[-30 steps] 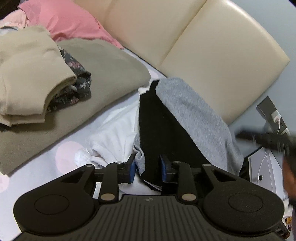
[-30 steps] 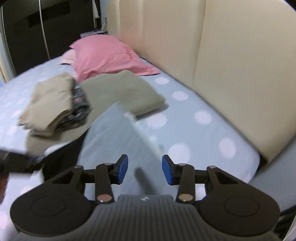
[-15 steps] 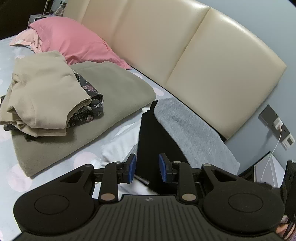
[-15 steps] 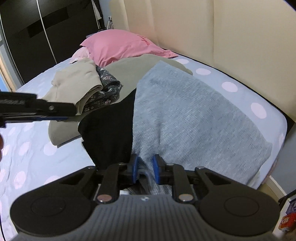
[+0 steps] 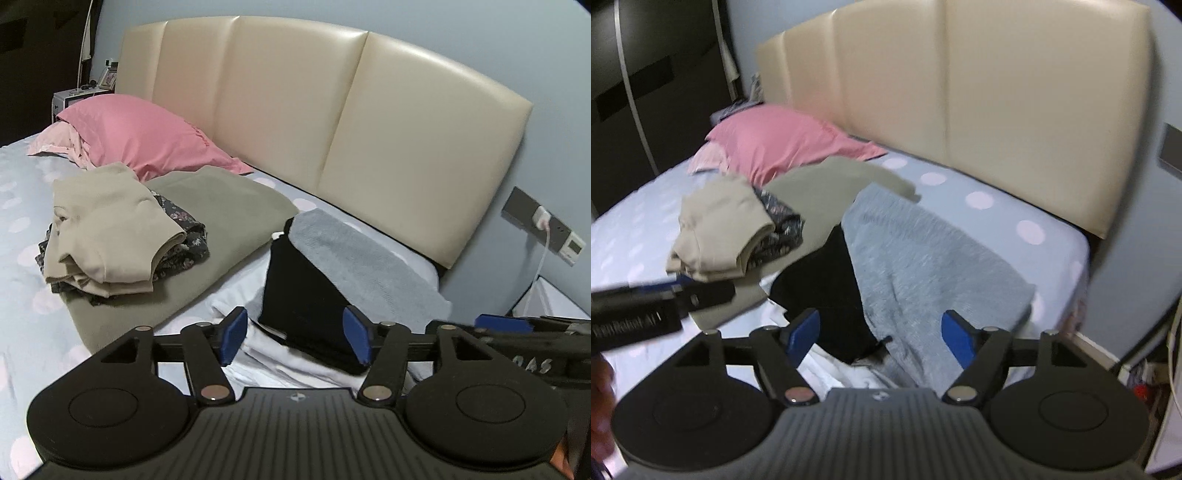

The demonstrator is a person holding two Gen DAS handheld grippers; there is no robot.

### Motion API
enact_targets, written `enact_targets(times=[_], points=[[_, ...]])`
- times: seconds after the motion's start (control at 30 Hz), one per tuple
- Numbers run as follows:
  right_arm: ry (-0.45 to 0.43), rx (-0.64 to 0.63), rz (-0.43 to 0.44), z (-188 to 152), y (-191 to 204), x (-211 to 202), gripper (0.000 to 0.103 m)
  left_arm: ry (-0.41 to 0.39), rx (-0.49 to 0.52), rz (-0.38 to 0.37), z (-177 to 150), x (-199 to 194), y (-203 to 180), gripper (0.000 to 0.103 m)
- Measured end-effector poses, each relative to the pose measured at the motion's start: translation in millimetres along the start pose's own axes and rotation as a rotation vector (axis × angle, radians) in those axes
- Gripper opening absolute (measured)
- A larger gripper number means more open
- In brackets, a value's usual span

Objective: Fold clothes

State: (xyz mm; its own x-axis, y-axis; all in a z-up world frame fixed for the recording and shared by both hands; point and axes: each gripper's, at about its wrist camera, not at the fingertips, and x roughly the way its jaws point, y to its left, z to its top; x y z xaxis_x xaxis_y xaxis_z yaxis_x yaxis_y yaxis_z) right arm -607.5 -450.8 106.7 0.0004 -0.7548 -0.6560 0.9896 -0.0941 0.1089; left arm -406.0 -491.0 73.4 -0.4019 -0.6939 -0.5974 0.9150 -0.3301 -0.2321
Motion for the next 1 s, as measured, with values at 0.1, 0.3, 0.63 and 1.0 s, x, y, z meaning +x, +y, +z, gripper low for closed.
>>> enact_targets(times=[0.1,0.3,0.63,1.0], points=[[-0.034,0.056,-0.042,-5,3,-28,0.084,-0.015,0.035,-0.009,-5,-15,-5,0.063],[-0.155,0.132,-0.115,-31,5,-68,0.089,-0.066,0.138,0.037,-16,-40,-13,0.069],[-0.104,0.166,-0.160,-82,-3,-62,0.092,-0.080,0.261,0.108,-43,-55,-24,0.075],[-0.105,0.171,-0.212,-92,1,-58,0.092,-0.038,0.266,0.138,-63,-41,-26,0.075]])
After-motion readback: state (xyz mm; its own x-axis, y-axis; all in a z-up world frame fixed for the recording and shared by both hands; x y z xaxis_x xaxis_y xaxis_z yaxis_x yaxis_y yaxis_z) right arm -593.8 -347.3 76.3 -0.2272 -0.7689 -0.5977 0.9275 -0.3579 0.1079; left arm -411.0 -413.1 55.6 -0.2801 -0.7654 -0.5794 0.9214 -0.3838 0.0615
